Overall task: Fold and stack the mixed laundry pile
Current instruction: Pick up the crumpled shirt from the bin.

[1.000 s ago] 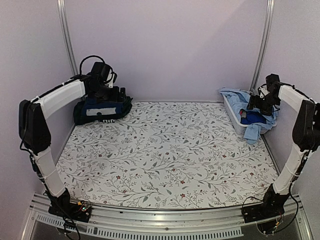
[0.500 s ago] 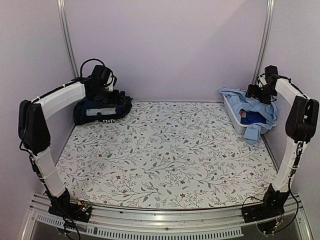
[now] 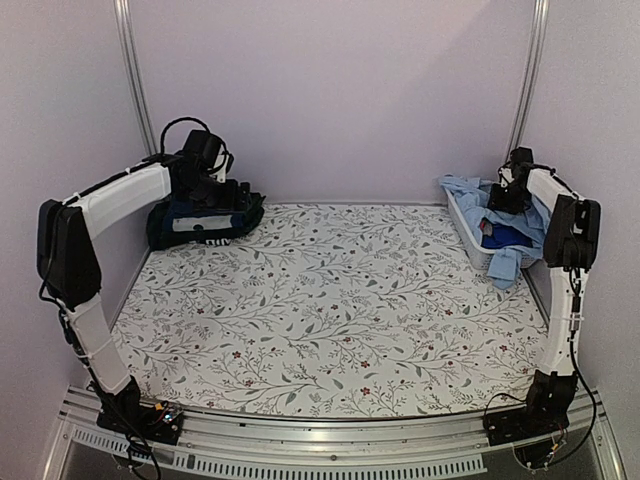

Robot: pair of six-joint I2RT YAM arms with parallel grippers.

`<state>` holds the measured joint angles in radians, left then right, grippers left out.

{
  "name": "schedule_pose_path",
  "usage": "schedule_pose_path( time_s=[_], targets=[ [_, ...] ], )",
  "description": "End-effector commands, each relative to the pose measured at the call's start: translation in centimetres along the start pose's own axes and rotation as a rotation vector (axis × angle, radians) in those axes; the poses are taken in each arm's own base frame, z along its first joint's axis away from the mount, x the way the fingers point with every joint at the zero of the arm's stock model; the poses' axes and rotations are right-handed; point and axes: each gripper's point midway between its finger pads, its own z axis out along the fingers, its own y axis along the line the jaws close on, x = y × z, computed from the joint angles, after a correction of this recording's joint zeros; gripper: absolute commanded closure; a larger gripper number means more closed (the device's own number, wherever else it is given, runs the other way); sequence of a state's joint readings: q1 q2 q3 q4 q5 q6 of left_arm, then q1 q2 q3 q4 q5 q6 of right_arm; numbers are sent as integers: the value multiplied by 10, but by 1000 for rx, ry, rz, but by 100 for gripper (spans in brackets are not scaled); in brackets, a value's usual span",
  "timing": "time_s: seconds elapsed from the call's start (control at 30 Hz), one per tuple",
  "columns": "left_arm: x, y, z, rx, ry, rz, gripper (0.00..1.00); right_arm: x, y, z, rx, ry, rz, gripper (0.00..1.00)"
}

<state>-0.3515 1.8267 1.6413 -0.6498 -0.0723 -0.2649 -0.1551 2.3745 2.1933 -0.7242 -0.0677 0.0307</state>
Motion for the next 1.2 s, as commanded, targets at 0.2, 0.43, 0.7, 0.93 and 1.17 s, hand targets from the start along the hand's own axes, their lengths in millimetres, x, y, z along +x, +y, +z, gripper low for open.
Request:
schedule_pose_path(
  time_s=[0.2, 0.43, 0.7, 0.93, 1.17],
  targets=[
    [-14, -1, 4, -3, -16, -1, 0, -99, 35, -111, -123, -328, -8, 100],
    [-17, -6, 8, 25, -20, -9, 0, -176, 57, -244, -261, -675, 50, 100],
    [-16, -6, 7, 29, -24, -7, 0, -211, 89, -312, -511, -844, 83, 100],
    [-17, -1, 2, 26, -38, -15, 0, -227, 73, -332, -526, -925, 138, 100],
    [-15, 6, -1, 17, -40, -17, 0, -201, 16, -276, -149, -789, 147, 100]
  ],
)
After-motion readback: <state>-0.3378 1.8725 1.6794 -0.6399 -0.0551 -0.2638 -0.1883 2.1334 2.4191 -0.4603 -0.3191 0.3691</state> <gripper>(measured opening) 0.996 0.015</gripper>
